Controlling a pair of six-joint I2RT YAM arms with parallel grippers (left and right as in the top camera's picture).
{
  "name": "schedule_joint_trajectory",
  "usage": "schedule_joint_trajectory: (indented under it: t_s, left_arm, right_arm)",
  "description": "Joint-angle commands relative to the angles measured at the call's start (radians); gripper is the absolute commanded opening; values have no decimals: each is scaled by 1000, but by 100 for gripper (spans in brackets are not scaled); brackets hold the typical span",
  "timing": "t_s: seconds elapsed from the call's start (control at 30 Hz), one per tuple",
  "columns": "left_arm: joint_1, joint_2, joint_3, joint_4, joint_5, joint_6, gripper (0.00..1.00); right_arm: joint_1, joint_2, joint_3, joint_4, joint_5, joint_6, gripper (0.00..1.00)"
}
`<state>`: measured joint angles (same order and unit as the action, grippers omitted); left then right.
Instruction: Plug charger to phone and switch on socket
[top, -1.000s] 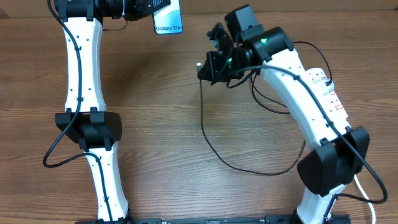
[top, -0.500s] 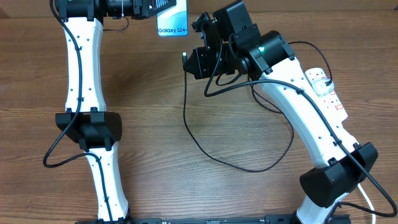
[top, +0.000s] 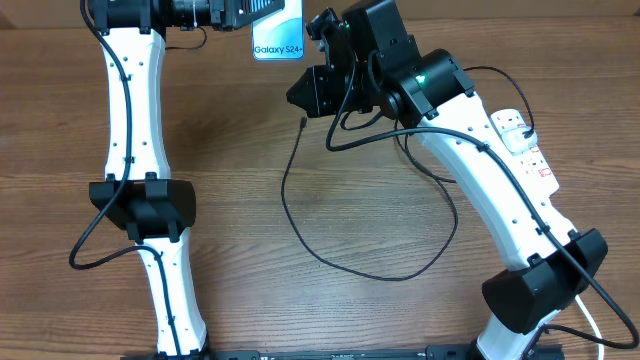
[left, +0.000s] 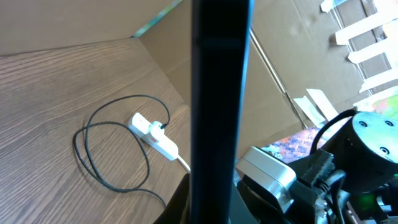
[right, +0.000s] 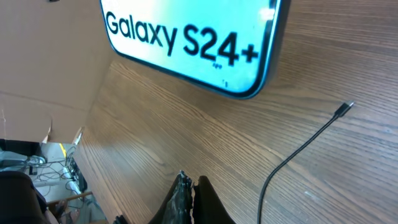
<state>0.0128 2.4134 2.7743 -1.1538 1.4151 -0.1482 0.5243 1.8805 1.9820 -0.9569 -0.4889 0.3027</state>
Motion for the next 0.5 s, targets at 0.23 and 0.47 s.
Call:
schedule_joint_trajectory:
  t_s: [0.23,0.47]
  left_arm:
    - [-6,-33,22,-12,-260,-59,4]
    - [-8,-33,22,-97,-630,-167,4]
  right_arm:
    - [6,-26,29,-71,289,148,36]
    - [28,76,28,-198,322,143,43]
